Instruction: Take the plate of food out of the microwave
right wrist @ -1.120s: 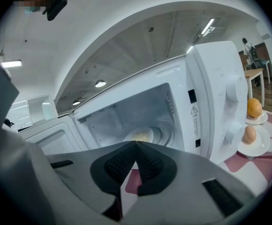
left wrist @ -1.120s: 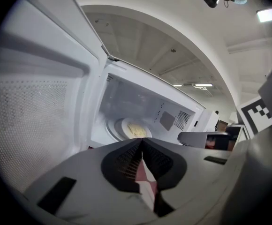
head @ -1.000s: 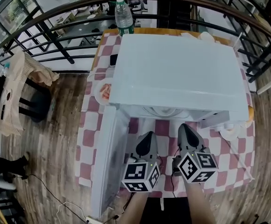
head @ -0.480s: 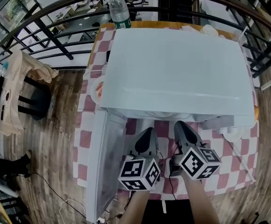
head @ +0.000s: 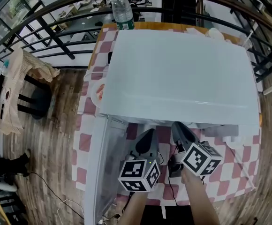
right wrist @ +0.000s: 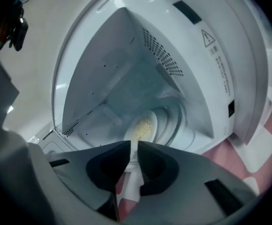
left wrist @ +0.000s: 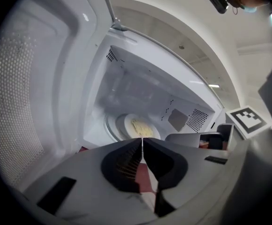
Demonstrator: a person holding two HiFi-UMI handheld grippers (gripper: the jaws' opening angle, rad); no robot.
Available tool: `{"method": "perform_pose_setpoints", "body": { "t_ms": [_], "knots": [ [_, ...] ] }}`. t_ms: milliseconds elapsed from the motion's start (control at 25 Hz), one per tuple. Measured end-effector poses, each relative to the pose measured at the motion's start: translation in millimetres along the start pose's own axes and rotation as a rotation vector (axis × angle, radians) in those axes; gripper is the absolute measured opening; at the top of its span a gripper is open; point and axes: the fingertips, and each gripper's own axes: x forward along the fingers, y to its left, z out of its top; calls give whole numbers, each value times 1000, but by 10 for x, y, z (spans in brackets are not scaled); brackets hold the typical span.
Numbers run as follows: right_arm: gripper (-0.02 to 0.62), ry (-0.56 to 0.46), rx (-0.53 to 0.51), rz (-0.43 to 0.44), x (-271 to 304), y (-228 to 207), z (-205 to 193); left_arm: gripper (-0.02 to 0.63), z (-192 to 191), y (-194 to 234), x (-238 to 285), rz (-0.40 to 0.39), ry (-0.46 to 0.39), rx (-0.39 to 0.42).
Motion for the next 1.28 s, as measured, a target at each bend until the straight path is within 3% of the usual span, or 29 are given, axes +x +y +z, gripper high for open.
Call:
{"method": "perform_pose_setpoints", "body": {
  "t_ms": [80, 120, 440, 760, 1000, 1280],
  "knots": [
    [135, 11, 67, 21, 52, -13, -48, 18, -16, 6, 15, 1, 5, 3],
    [140, 14, 93, 25, 75, -26, -66, 18, -23, 11, 23, 2, 7, 3],
    [140, 4, 105, -23, 188, -141, 14, 18, -26, 28, 41, 15, 7, 23],
    [141, 26, 105, -126, 263, -266, 25, 18, -96, 87, 16, 27, 24, 20],
    [141, 38, 185, -139, 294, -285, 24, 18, -99, 52, -1, 30, 32, 73],
    [141, 55, 323, -137, 257, -261, -41, 18, -90, 60, -13, 31, 26, 68]
  ]
}}
